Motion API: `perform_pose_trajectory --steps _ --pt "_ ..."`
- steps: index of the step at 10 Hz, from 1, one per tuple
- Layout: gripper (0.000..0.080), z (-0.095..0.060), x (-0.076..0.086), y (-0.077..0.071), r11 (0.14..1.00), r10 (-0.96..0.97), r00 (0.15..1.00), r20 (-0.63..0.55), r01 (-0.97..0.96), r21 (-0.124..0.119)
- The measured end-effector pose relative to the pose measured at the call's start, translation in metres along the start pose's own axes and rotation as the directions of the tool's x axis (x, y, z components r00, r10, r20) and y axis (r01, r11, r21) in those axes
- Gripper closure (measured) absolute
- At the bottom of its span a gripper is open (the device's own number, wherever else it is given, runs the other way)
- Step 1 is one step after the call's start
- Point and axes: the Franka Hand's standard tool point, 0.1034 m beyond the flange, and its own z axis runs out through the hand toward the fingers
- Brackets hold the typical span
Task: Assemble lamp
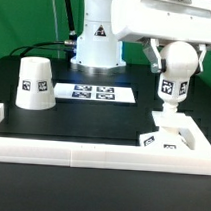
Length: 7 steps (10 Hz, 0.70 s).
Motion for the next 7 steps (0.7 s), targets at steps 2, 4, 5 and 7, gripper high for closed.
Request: perform_pose_trajectory --steps 2,4,5,7 --pt "0.0223 0.004 -0.004 -0.004 1.0 -0.002 1.0 0.008 0.002 0.006" --pt "0.0223 0.009 -0.008 -0.005 1.0 -0.001 1.0 0.018 0.001 0.01" --pt "0.0223 0.011 -0.01 -0.006 1.0 -0.001 1.0 0.022 0.0 0.012" --pt "0.0223 0.014 -0.014 -0.007 1.0 0.0 1.0 0.028 -0.001 0.015"
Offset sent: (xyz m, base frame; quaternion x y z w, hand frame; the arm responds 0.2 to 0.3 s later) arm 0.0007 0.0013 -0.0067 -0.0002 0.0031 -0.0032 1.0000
